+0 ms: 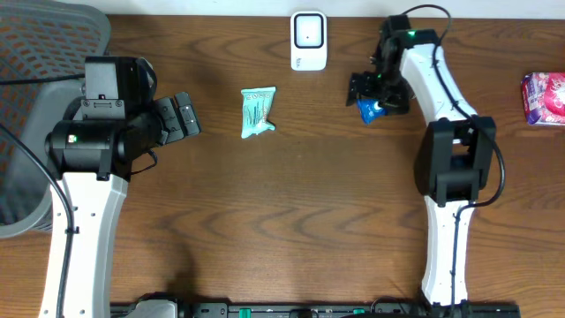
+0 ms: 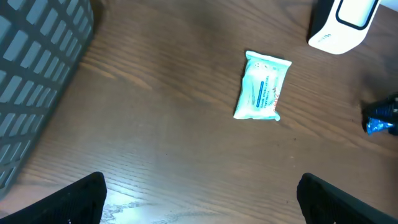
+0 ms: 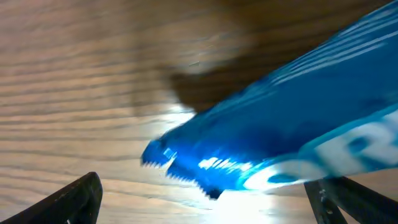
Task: Scan the item barcode
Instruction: 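Reach the right gripper to the blue Oreo packet and grasp it, then lift the blue packet up to the scanner face with the right gripper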
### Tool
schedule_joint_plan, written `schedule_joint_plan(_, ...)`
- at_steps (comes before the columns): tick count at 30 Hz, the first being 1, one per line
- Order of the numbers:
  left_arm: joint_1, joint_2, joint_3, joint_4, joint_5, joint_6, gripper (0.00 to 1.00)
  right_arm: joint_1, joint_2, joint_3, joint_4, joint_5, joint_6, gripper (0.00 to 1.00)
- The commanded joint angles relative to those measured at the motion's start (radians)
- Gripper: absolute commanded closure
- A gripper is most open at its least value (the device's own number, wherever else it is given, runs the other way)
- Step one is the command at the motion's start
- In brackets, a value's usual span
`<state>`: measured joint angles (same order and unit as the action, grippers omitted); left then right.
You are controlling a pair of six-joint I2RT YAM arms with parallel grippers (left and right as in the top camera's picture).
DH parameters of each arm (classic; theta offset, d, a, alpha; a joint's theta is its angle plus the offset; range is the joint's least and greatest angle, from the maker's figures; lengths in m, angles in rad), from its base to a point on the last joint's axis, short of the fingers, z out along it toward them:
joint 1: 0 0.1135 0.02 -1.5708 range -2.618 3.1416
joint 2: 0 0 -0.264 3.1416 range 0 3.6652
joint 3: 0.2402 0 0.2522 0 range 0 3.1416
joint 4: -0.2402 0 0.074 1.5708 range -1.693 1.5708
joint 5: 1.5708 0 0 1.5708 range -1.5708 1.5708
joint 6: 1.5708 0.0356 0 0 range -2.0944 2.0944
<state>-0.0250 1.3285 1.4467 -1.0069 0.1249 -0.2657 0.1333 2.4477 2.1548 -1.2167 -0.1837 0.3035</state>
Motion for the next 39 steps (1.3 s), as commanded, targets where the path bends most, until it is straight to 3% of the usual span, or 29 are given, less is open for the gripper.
schedule_joint_plan(1,0.003,-0.002,0.001,-0.002,-0.005,-0.002,0.02,0.038,0.01,-0.003,0.002,-0.002,0.026,0.01)
schedule_joint_plan(9,0.003,-0.002,0.001,-0.002,-0.005,-0.002,0.02,0.028,0.01,-0.001,0.033,0.025,-0.094,0.01)
schedule_joint_plan(21,0.003,-0.002,0.001,-0.003,-0.005,-0.002,0.02,-0.186,0.01,0.005,0.029,-0.01,-0.121,0.04)
schedule_joint_plan(25,0.003,-0.002,0.001,-0.002,-0.005,-0.002,0.02,-0.195,0.01,0.004,0.052,-0.013,0.092,0.21)
schedule_joint_plan(31,0.003,-0.002,0.001,-0.002,-0.005,-0.002,0.02,-0.152,0.01,0.003,0.154,-0.181,0.199,0.14)
schedule_joint_plan(39,0.003,-0.002,0.001,-0.003,-0.005,-0.002,0.02,-0.101,0.053,0.001,0.162,-0.031,0.332,0.2)
